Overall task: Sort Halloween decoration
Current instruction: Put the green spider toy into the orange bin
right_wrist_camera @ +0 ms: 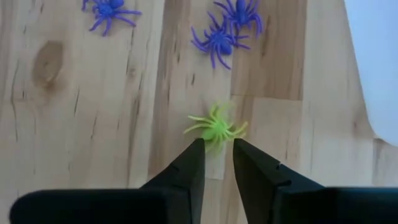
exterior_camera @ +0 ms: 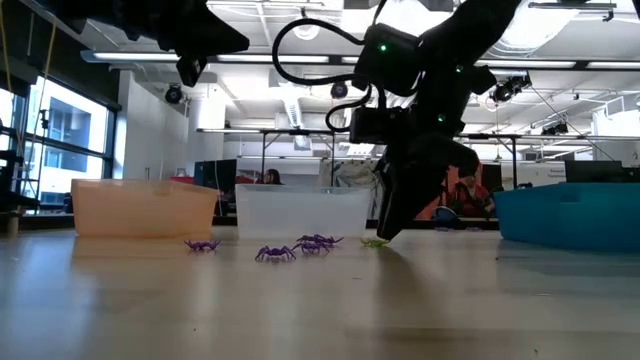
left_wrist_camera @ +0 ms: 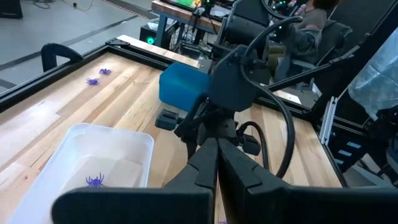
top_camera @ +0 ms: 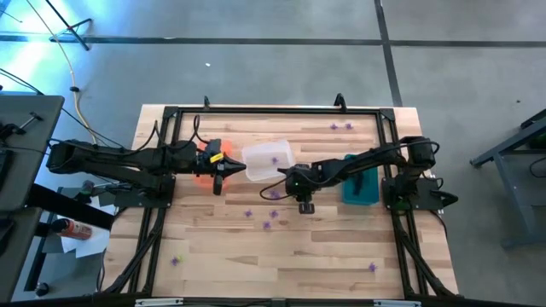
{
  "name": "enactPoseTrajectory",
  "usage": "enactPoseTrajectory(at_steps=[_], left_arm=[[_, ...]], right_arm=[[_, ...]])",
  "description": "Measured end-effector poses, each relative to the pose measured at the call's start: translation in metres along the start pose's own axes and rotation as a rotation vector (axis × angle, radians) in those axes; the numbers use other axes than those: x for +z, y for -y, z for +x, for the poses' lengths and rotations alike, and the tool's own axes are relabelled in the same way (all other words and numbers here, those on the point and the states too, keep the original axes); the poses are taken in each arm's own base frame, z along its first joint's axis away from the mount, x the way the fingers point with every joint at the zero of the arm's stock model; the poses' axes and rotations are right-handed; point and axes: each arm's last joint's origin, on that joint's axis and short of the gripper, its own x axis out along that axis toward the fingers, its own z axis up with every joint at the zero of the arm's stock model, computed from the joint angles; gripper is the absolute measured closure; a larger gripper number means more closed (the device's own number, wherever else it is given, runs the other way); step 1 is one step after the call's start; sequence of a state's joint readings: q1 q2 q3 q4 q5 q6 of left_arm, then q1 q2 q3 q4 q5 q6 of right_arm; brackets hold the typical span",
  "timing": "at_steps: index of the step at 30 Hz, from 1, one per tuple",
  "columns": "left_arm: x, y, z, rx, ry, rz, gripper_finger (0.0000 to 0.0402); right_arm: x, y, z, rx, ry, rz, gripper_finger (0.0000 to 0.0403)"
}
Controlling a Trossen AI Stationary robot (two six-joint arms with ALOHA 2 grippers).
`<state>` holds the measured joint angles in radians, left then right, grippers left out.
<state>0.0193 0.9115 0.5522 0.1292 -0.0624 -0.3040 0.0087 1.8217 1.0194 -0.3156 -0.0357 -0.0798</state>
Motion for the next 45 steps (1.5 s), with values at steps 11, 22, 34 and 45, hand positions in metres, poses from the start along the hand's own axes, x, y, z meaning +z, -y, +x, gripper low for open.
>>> enactPoseTrajectory(at_steps=[11,22,34,45], left_arm=[[0.0,0.0,0.0,0.005,-0.003,-0.001,0.0401],[0.001,0.0,0.0,-0.007,0.007,-0.001,0.0401],[0.006,0.002,0.0,-0.019,0.055,0.17,0.0393],[0.029,0.011,0.016,-0.04,0.068,0.328,0.026]], right_arm=[[-0.002,0.0,0.011,0.001,-0.019,0.027,0.0326],[0.006,0.001,-0.018,-0.005,-0.005,0.105,0.0401],[0.003,0.016,-0.147,-0.073,0.276,0.227,0.0402],[0.034,0.017,-0.169,0.006,0.669,0.116,0.0403]])
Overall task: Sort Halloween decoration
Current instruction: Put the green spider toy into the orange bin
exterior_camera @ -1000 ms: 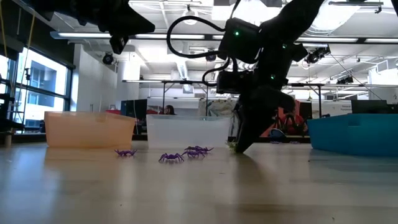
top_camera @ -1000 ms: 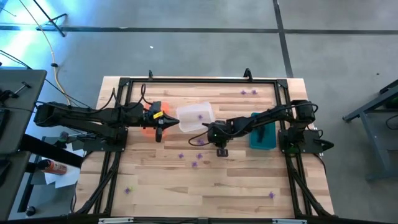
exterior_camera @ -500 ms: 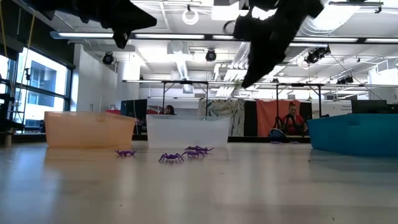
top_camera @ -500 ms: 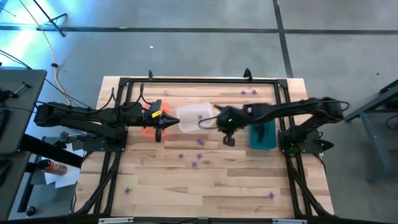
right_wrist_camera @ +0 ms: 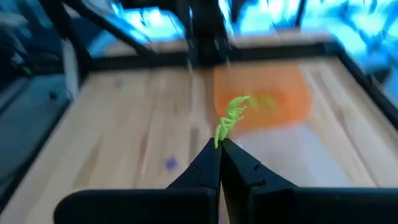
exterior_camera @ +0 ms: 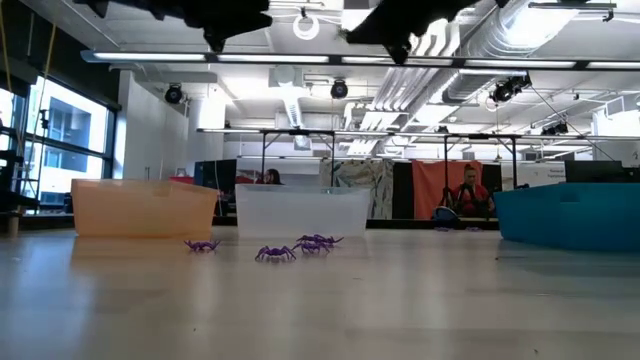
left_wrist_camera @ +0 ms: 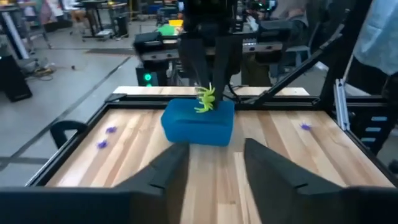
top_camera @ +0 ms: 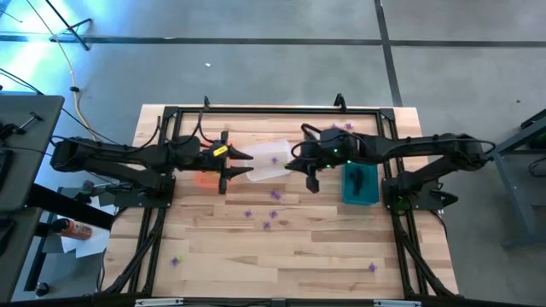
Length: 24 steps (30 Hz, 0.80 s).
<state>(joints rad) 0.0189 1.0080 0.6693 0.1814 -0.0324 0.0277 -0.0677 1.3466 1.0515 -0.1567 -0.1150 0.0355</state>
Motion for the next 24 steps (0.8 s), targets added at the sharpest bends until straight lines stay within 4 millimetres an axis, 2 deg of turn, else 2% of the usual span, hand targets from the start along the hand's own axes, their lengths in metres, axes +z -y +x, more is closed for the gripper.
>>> enactPoseTrajectory(at_steps=[5,9,17,24], left_arm=[[0.008,0.002,0.021,-0.061,-0.018,0.038,0.0204],[0.007,0.003,0.037,-0.076,-0.05,0.071,0.0183],[0.006,0.004,0.052,-0.078,-0.072,0.115,0.018],[0.011,0.005,0.056,-0.106,0.003,0.105,0.0185]], right_arm=[[0.004,0.0,0.019,0.024,0.09,-0.027,0.0403],[0.003,-0.004,0.028,0.045,0.11,-0.038,0.0403],[0.002,-0.006,0.03,0.079,0.108,-0.039,0.0403],[0.001,-0.006,0.03,0.081,0.1,-0.038,0.0403]])
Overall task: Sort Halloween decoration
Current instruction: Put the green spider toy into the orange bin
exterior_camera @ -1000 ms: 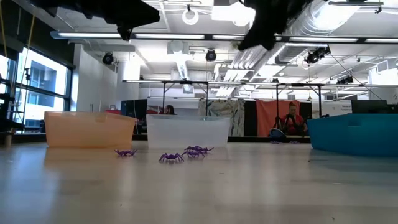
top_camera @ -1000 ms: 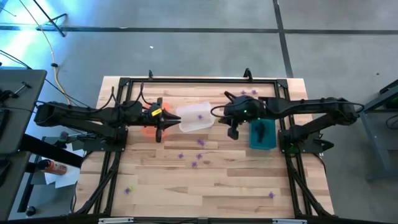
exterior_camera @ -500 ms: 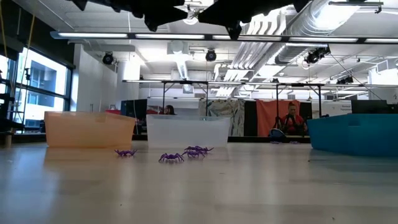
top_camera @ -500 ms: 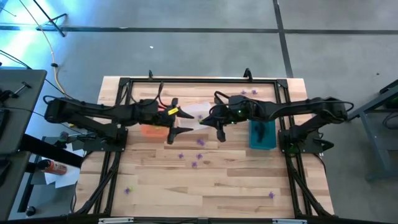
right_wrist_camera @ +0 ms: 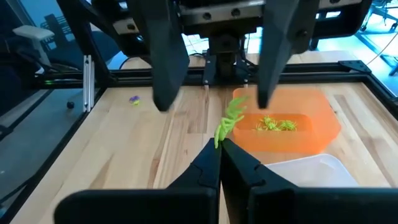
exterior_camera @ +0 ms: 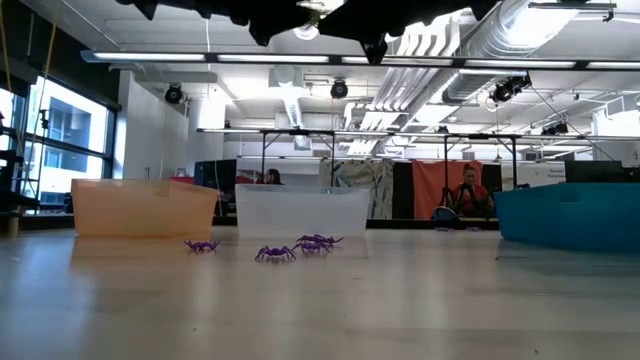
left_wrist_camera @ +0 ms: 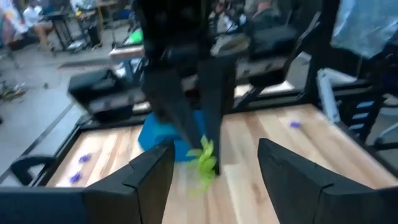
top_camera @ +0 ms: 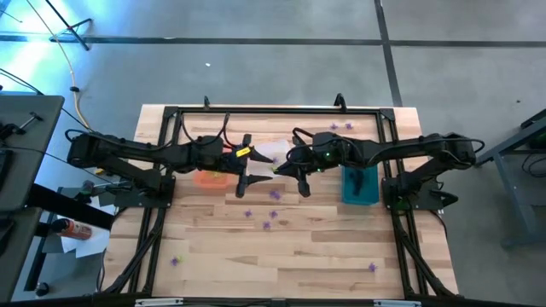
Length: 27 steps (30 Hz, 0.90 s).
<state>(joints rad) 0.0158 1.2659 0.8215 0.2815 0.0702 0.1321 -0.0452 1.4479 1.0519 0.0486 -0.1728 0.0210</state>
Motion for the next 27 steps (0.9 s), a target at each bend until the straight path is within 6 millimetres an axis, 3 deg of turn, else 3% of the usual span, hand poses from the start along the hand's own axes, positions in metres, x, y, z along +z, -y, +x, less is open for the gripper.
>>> enactPoseTrajectory(at_steps=[17,25,27], left_arm=[[-0.0005,0.0003,0.0,-0.007,-0.004,-0.008,0.0274],[-0.0016,-0.0001,0.0,0.006,-0.016,-0.018,0.0387],[-0.0017,-0.0011,-0.0001,0.029,-0.018,-0.047,0.0393]], right_arm=[[0.0029,-0.0006,0.0,0.016,0.03,-0.001,0.0403],[0.0029,-0.0003,0.0,0.004,0.03,-0.005,0.0403],[0.003,0.0002,0.0,-0.011,0.031,0.0,0.0403]])
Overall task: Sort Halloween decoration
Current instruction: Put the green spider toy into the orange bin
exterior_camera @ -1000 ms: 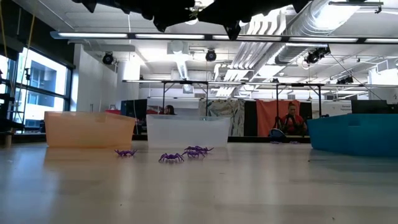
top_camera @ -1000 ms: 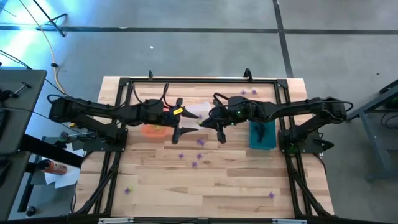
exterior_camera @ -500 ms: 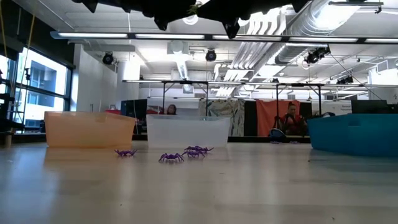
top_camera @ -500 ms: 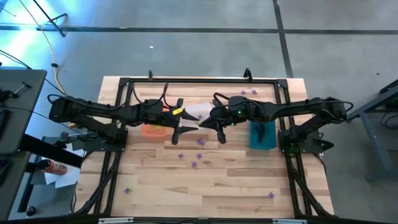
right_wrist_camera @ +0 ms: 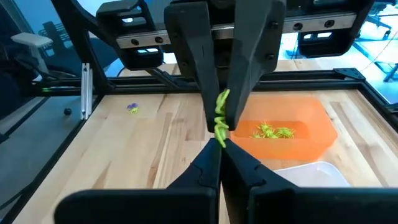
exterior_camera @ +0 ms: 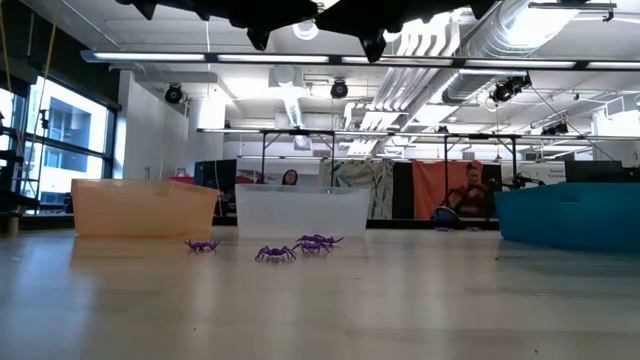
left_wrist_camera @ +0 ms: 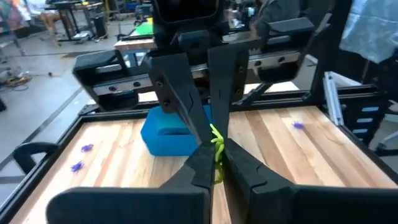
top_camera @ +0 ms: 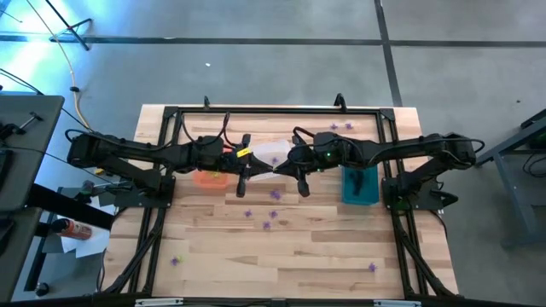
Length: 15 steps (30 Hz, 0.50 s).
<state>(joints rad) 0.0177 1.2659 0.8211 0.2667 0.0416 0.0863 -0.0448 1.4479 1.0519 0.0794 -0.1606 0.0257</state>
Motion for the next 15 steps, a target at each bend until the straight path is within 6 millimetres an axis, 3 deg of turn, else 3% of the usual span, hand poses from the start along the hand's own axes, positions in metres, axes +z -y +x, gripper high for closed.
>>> enactPoseTrajectory(at_steps=[4,7,15], left_arm=[[-0.001,-0.003,-0.006,0.028,-0.042,-0.002,0.0398],[-0.001,-0.01,-0.023,0.078,-0.123,0.002,0.0399],[0.0,-0.026,-0.102,0.352,-0.32,-0.052,0.0401]], right_arm=[[0.0,0.002,0.0,-0.058,-0.001,0.039,0.0393],[0.0,0.006,-0.009,-0.142,-0.033,0.105,0.0361],[-0.012,0.019,-0.043,-0.443,-0.251,0.126,0.0224]])
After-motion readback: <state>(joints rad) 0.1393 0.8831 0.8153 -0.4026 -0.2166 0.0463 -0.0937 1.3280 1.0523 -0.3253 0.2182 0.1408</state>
